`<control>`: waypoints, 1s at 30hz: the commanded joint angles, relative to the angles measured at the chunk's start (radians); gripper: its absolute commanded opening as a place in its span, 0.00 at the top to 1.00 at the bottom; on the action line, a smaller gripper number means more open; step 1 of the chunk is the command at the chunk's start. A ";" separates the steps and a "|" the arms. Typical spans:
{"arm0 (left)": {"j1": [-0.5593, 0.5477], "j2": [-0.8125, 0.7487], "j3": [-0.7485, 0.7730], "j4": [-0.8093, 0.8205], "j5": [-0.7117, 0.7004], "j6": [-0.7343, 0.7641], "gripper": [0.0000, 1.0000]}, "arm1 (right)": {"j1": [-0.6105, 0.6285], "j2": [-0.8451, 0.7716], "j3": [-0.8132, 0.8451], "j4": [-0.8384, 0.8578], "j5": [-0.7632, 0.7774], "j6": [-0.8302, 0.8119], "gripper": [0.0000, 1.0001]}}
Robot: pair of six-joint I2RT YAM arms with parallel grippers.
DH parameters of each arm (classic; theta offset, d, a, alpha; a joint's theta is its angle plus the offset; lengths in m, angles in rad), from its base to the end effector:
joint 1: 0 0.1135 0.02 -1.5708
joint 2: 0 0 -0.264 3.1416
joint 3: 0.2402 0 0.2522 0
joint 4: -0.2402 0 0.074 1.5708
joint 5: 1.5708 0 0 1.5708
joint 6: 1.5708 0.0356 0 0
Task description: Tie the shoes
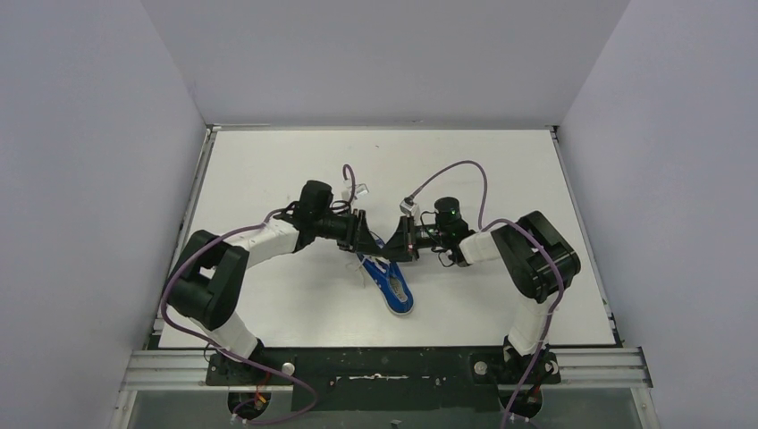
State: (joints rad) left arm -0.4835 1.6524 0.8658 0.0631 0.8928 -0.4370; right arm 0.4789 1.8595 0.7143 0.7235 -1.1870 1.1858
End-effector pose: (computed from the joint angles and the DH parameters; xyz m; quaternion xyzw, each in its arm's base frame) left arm 0.2786 -0.1776 0.1818 0.1965 0.8179 -0.5173 0.1574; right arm 0.2782 0.1816 0.1325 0.0443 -0.7581 -0.6492 0.0439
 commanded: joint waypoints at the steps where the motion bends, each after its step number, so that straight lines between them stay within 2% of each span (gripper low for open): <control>1: -0.020 0.023 0.023 -0.010 -0.046 0.034 0.64 | 0.000 -0.062 0.030 0.007 -0.037 -0.048 1.00; 3: -0.022 0.005 0.014 0.000 -0.049 0.037 0.61 | -0.001 -0.076 0.053 -0.146 -0.019 -0.148 1.00; 6: -0.027 -0.004 0.007 0.002 -0.026 0.051 0.50 | 0.001 -0.090 0.093 -0.336 0.003 -0.278 0.99; 10: -0.030 0.020 0.004 -0.009 0.017 0.074 0.43 | -0.010 -0.091 0.102 -0.368 -0.001 -0.295 0.98; 13: -0.030 0.036 -0.003 -0.003 0.053 0.083 0.43 | -0.012 -0.093 0.111 -0.407 -0.006 -0.322 0.99; 16: -0.031 0.046 -0.005 0.010 0.083 0.082 0.50 | -0.015 -0.098 0.121 -0.451 -0.010 -0.353 0.99; 17: -0.030 0.049 0.000 -0.006 0.089 0.095 0.61 | -0.014 -0.100 0.125 -0.468 -0.011 -0.364 0.98; 20: -0.030 0.047 0.012 -0.050 0.090 0.123 0.81 | -0.019 -0.108 0.148 -0.546 -0.006 -0.415 0.96; 22: -0.028 0.041 0.017 -0.061 0.095 0.125 0.96 | -0.021 -0.117 0.175 -0.643 0.015 -0.481 0.89; 27: -0.026 0.022 0.024 -0.095 0.109 0.104 1.00 | -0.023 -0.146 0.273 -0.972 0.119 -0.737 0.71; 30: -0.016 0.019 0.018 -0.095 0.116 0.092 1.00 | -0.031 -0.204 0.309 -1.058 0.205 -0.830 0.53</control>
State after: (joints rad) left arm -0.5095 1.6993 0.8577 -0.0181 0.9691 -0.3508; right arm 0.4610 1.7710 0.9527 -0.1474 -1.0904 0.5556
